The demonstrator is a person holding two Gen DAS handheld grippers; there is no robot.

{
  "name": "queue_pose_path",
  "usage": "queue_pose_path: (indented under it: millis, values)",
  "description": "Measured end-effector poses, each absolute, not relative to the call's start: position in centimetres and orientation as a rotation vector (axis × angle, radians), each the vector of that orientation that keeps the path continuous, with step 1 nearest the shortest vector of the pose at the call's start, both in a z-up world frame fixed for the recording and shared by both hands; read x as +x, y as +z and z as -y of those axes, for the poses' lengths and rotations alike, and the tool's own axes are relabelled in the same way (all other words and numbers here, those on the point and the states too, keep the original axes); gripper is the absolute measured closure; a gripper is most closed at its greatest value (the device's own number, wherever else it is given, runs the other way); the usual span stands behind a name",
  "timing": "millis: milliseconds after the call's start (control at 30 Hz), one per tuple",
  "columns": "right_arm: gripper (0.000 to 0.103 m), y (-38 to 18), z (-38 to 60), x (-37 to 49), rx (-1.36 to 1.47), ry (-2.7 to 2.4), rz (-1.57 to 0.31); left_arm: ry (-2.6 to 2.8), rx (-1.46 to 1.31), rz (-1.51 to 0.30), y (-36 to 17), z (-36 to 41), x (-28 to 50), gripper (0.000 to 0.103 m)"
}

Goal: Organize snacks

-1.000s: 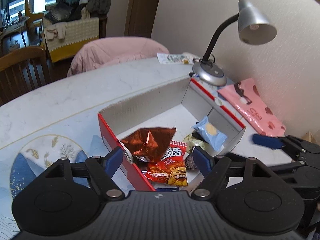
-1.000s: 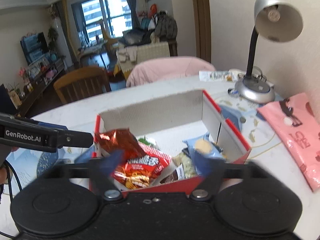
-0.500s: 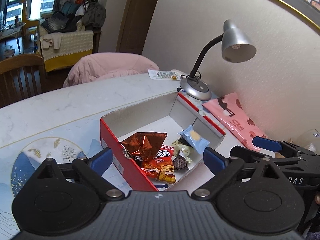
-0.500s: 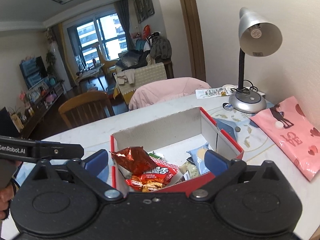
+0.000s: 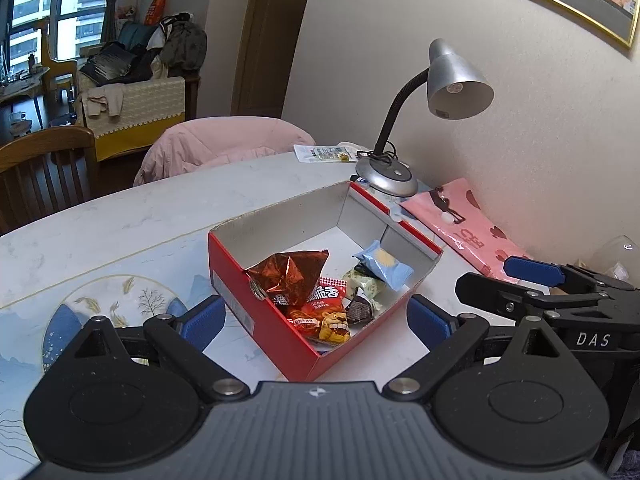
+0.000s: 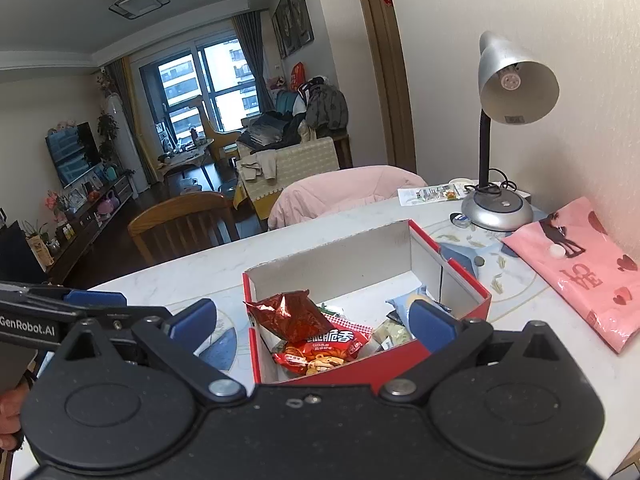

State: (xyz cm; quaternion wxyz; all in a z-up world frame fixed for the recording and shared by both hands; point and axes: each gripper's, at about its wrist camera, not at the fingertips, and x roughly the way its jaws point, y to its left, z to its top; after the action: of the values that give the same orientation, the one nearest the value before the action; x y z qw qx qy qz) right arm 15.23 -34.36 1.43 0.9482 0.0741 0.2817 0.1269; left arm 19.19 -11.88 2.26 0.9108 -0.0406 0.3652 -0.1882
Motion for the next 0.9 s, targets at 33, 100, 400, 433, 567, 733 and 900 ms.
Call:
queue_pose_path:
  millis: [33, 100, 400, 433, 567, 733, 900]
  values:
    - [0.0, 1.4, 34.5, 15.3, 0.153, 0.257, -0.572, -0.387, -0.083, -0.751, 2.3, 11.9, 19.1, 0.005]
    - [0.0, 1.5, 34.5, 15.2, 0.154, 0.257, -0.57, -0.377, -0.079, -0.745, 2.5, 11.8, 18.8, 0.005]
    - [0.0, 1.7, 34.7, 14.7, 0.165, 0.255, -0.562, -0.367, -0.084, -0.738, 2.8, 11.9, 18.3, 0.005]
    - [0.0, 1.7, 34.7, 14.6, 0.168, 0.254, -0.562, -0.368, -0.085, -0.74, 2.7, 11.9, 18.3, 0.005]
    - [0.0, 1.6, 34.7, 14.4, 0.174, 0.256, -0.562, -0.362, -0.084, -0.737, 2.7, 12.0, 18.2, 0.005]
    - [0.0, 1.6, 34.7, 14.4, 0.177, 0.257, -0.563, -0.376, -0.088, -0.745, 2.5, 12.1, 18.1, 0.005]
    - [0.0, 1.5, 34.2, 13.9, 0.171, 0.263, -0.567, -0.367, -0.076, -0.745, 2.5, 12.2, 18.1, 0.005]
